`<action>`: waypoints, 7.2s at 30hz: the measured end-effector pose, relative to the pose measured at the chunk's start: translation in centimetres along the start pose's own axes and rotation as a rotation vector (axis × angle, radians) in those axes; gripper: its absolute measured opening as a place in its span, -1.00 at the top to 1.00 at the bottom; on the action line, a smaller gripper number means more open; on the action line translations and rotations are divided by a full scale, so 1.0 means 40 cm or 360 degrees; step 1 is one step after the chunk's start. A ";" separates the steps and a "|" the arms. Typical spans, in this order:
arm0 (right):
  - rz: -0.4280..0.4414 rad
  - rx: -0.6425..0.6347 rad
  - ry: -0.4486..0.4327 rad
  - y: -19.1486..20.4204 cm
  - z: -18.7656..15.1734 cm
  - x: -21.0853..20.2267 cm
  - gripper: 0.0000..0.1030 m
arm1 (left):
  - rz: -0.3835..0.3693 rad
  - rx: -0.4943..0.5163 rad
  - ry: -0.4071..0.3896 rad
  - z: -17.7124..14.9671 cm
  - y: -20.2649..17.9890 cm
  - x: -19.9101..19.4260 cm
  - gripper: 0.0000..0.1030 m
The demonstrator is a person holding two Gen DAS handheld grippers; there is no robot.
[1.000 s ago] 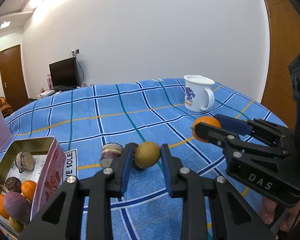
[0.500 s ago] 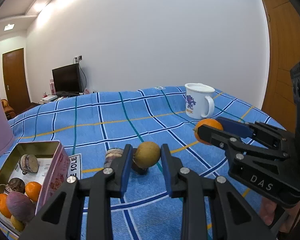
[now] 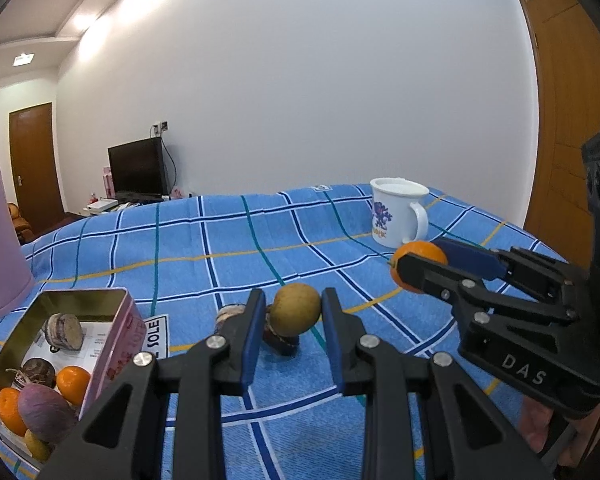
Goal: Organize fruits
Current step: 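Close the left tool on the yellow fruit while the right tool closes on the orange, then lift the yellow fruit with the left tool while the right tool carries the orange to the tin, then open the left tool over the tin while the right tool releases the orange into it, then move the left tool to the striped cylinder while the right tool reaches the dark brown fruit, then close the left tool on the cylinder while the right tool closes on the dark fruit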
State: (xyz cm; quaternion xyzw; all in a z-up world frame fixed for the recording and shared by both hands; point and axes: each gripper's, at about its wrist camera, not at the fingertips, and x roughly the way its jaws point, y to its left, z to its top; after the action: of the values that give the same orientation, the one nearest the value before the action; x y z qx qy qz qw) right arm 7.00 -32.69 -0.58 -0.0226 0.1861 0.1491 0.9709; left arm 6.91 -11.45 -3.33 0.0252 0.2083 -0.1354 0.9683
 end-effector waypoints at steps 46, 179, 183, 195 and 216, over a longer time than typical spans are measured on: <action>0.0194 -0.0089 -0.0043 0.129 0.008 0.025 0.23 | 0.0208 -0.0023 -0.0072 -0.020 0.135 -0.066 0.42; 0.0410 -0.0018 0.0656 0.104 0.006 0.314 0.01 | 0.0332 -0.0096 0.0129 0.036 0.253 -0.007 -0.94; 0.0405 0.0044 0.0680 0.084 0.006 0.325 0.01 | 0.0329 -0.0077 0.0133 0.040 0.236 0.007 -0.94; 0.0185 0.0058 0.0589 0.035 0.012 0.283 0.16 | 0.0311 -0.0045 0.0195 0.046 0.195 0.057 -0.94; -0.0022 0.0127 0.0538 -0.020 0.017 0.262 0.15 | 0.0038 -0.0123 0.0616 0.011 0.131 0.288 0.05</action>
State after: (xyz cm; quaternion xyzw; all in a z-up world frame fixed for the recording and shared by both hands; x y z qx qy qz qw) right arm 16.76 -30.44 -3.80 -0.0101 0.3525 0.1291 0.9268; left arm 18.62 -9.36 -7.69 0.0160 0.3953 -0.1083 0.9120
